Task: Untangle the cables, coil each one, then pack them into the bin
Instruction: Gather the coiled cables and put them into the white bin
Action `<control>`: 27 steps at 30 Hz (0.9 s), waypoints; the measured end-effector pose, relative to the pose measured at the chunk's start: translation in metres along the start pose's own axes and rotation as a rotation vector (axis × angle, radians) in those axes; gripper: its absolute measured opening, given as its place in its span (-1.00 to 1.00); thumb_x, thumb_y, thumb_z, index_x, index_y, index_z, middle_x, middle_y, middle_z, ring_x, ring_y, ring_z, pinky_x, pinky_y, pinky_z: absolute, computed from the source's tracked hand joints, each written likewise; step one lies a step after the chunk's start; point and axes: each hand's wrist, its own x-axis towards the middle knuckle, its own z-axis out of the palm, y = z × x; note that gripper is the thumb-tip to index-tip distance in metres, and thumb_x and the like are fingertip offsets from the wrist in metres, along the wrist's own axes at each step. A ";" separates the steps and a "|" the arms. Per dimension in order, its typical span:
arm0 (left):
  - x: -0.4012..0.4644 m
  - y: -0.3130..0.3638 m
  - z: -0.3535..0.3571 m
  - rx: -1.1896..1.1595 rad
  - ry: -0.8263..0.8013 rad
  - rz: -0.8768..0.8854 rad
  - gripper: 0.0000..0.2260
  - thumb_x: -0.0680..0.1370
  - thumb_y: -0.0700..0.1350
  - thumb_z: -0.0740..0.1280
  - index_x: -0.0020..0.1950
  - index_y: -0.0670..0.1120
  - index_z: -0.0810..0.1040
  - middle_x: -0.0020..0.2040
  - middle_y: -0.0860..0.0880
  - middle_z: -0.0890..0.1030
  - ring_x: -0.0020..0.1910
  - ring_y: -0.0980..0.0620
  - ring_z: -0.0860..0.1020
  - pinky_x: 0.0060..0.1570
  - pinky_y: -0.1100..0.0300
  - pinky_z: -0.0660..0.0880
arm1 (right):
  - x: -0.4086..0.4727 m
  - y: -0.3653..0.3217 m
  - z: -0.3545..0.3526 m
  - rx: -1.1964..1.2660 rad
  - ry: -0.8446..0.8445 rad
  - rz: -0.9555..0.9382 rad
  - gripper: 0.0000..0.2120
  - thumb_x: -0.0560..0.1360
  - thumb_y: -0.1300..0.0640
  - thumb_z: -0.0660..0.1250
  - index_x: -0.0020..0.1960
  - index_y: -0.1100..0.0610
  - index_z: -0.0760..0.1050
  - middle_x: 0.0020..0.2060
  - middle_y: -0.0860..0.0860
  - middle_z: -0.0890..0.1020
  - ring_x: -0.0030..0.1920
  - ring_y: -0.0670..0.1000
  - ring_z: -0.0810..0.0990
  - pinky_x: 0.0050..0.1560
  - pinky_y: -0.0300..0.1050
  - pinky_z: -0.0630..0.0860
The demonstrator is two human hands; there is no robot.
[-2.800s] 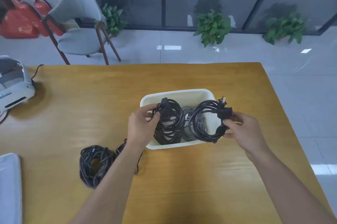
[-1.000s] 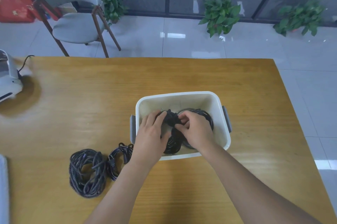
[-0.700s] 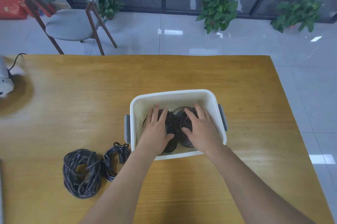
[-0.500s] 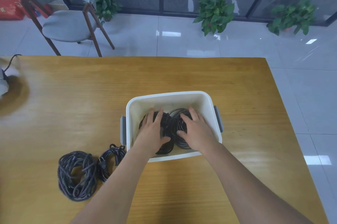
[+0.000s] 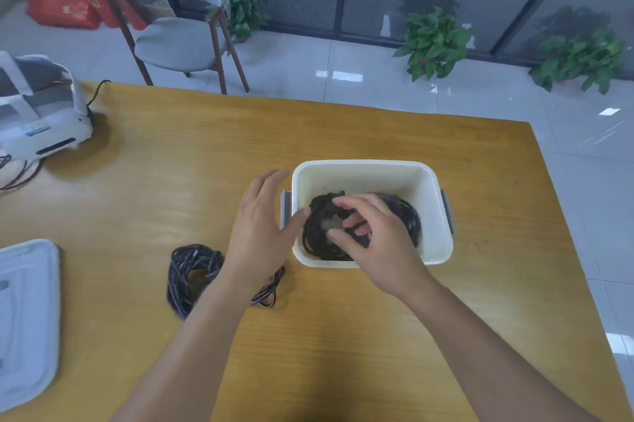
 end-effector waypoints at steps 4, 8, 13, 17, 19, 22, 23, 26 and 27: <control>-0.026 -0.049 -0.042 0.004 0.095 -0.146 -0.46 0.59 -0.01 0.45 0.54 0.04 0.38 0.46 0.12 0.40 0.41 0.09 0.41 0.35 0.01 0.46 | -0.028 -0.027 0.042 0.115 -0.171 -0.019 -0.73 0.57 0.06 0.48 0.26 -0.07 0.61 0.03 -0.17 0.60 0.00 -0.03 0.65 0.00 -0.17 0.59; -0.054 -0.104 -0.065 0.071 0.092 -0.297 -0.47 0.61 -0.05 0.44 0.55 -0.01 0.39 0.47 0.05 0.41 0.41 0.02 0.43 0.32 0.06 0.43 | -0.045 -0.011 0.098 0.045 -0.349 0.150 -0.76 0.60 -0.02 0.42 0.26 -0.08 0.62 0.02 -0.19 0.63 -0.01 -0.15 0.63 -0.06 -0.18 0.62; -0.085 -0.169 -0.074 0.073 0.063 -0.496 -0.44 0.62 -0.01 0.42 0.58 -0.06 0.34 0.48 -0.02 0.39 0.42 -0.07 0.43 0.34 -0.05 0.47 | -0.036 0.018 0.148 0.016 -0.286 0.458 -0.52 0.63 -0.06 0.36 0.49 -0.21 0.29 0.19 -0.16 0.51 -0.04 -0.15 0.64 -0.31 -0.36 0.52; -0.098 -0.197 -0.066 0.066 0.014 -0.629 -0.43 0.62 0.07 0.40 0.59 0.00 0.31 0.44 -0.04 0.43 0.30 -0.09 0.54 0.18 -0.09 0.57 | -0.025 0.039 0.177 0.102 -0.223 0.592 -0.31 0.59 -0.16 0.39 0.62 -0.18 0.15 0.27 -0.07 0.54 0.03 0.04 0.70 -0.03 0.04 0.71; -0.101 -0.204 -0.061 0.039 0.002 -0.622 -0.44 0.62 0.06 0.40 0.58 0.03 0.32 0.39 -0.01 0.50 0.21 -0.07 0.58 0.11 -0.10 0.61 | -0.020 0.039 0.185 0.157 -0.196 0.641 -0.32 0.60 -0.13 0.40 0.62 -0.15 0.17 0.24 -0.05 0.56 -0.06 0.09 0.73 -0.07 0.05 0.73; -0.099 -0.208 -0.056 0.013 0.030 -0.615 -0.47 0.63 -0.01 0.41 0.57 0.01 0.35 0.25 0.05 0.55 0.09 -0.02 0.60 0.01 -0.04 0.61 | -0.014 0.034 0.188 0.175 -0.192 0.681 -0.34 0.61 -0.08 0.40 0.63 -0.10 0.21 0.21 -0.07 0.55 -0.13 0.04 0.74 -0.12 -0.07 0.72; -0.098 -0.207 -0.056 0.005 0.036 -0.625 -0.48 0.63 -0.03 0.41 0.57 0.01 0.35 0.19 0.08 0.55 0.01 0.02 0.58 -0.05 0.01 0.60 | -0.013 0.034 0.190 0.182 -0.186 0.690 -0.35 0.61 -0.07 0.40 0.62 -0.09 0.22 0.21 -0.06 0.56 -0.16 0.02 0.75 -0.11 -0.06 0.72; -0.096 -0.209 -0.056 -0.034 0.049 -0.637 -0.49 0.62 -0.06 0.43 0.55 0.02 0.39 0.15 0.05 0.59 -0.11 0.12 0.55 -0.12 0.07 0.57 | -0.011 0.037 0.193 0.243 -0.156 0.714 -0.35 0.62 0.00 0.42 0.64 -0.05 0.23 0.20 0.00 0.60 -0.21 0.00 0.74 -0.10 0.01 0.73; -0.096 -0.210 -0.057 -0.052 0.052 -0.641 -0.49 0.62 -0.06 0.44 0.55 0.03 0.40 0.15 0.03 0.60 -0.11 0.12 0.55 -0.11 0.08 0.55 | -0.012 0.038 0.193 0.264 -0.149 0.714 -0.34 0.62 0.03 0.42 0.64 -0.04 0.23 0.21 0.02 0.60 -0.22 -0.01 0.74 -0.10 0.02 0.73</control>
